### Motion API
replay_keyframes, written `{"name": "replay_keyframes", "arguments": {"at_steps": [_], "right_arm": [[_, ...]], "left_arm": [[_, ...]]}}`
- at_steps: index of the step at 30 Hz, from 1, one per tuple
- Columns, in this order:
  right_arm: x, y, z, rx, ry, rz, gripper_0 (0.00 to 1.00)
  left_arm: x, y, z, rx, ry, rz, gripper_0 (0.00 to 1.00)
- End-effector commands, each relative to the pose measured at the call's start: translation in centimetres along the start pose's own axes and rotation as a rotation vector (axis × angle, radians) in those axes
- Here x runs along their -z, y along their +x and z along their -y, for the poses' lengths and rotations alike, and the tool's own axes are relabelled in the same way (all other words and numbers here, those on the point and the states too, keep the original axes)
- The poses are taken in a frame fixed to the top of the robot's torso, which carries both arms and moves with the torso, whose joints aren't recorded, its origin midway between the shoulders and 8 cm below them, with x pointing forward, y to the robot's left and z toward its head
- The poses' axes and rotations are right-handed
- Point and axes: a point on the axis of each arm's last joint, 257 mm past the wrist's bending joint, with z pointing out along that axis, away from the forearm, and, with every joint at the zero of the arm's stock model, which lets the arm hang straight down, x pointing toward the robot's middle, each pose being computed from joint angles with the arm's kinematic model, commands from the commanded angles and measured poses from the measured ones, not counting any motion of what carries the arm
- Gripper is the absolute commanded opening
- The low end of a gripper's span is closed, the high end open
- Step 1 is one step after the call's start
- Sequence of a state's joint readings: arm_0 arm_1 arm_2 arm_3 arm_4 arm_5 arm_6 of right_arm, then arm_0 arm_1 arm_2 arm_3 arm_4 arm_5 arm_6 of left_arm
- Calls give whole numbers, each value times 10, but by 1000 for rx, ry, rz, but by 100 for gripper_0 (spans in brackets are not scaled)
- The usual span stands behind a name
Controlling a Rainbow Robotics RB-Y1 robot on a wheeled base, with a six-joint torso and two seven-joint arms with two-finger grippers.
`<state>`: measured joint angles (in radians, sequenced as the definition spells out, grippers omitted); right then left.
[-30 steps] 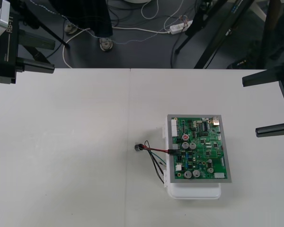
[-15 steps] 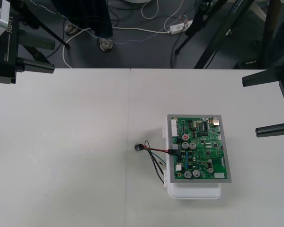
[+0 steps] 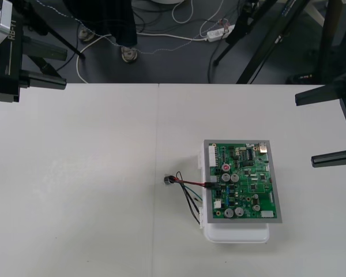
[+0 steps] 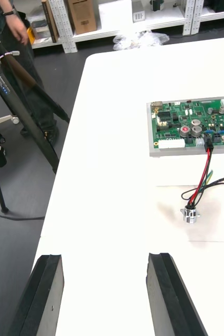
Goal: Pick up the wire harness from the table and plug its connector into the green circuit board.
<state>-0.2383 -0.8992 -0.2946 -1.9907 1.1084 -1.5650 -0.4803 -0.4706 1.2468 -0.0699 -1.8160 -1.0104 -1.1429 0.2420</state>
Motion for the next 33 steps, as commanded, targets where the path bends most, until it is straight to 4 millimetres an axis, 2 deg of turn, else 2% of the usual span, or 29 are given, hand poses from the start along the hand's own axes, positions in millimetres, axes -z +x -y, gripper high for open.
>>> {"name": "replay_keyframes", "arguments": {"at_steps": [1,33], "right_arm": [[14,-9,9,56,27,-23,100],[14,-9,9,56,27,-23,100]], "left_arm": [[10,-23,-23,-109,-66,1,47],[10,-23,-23,-109,-66,1,47]]}}
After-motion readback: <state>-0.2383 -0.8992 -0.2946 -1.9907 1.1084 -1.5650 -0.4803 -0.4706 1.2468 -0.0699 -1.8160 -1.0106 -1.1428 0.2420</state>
